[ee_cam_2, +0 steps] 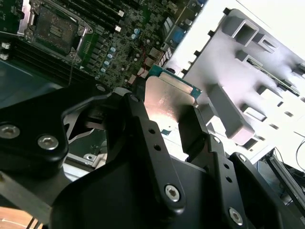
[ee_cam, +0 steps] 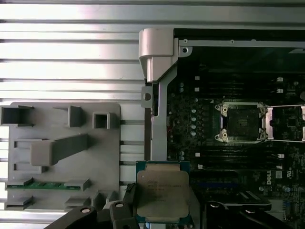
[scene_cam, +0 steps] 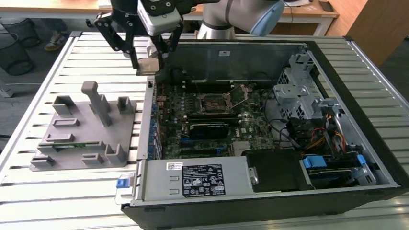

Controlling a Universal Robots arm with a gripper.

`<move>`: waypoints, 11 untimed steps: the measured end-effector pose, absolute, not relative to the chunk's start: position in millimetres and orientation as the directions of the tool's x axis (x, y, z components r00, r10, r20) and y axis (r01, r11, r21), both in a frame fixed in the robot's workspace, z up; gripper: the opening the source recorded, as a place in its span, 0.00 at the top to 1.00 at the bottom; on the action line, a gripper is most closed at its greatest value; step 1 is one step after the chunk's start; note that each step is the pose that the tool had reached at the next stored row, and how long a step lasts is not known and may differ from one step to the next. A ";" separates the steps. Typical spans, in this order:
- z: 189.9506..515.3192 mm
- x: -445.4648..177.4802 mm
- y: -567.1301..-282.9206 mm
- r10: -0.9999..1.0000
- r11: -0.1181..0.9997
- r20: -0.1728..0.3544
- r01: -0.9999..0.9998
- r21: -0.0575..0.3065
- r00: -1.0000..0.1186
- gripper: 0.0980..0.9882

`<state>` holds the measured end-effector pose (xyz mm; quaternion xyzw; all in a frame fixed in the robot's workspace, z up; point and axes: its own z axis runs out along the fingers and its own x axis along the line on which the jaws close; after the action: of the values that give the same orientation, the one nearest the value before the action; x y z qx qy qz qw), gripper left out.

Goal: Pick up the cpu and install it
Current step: 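Pick up the cpu and move it towards the insertion slot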

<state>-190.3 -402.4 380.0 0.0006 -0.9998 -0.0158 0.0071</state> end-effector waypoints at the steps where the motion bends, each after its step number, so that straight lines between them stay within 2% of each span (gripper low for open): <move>1: 380.0 -189.2 -402.0 -0.001 1.000 0.014 -0.001 0.032 -1.000 0.52; 11: 380.0 -176.2 -395.9 -0.001 1.000 0.014 -0.001 0.032 -1.000 0.52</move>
<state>-176.2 -395.9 380.0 0.0005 -0.9999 -0.0158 0.0071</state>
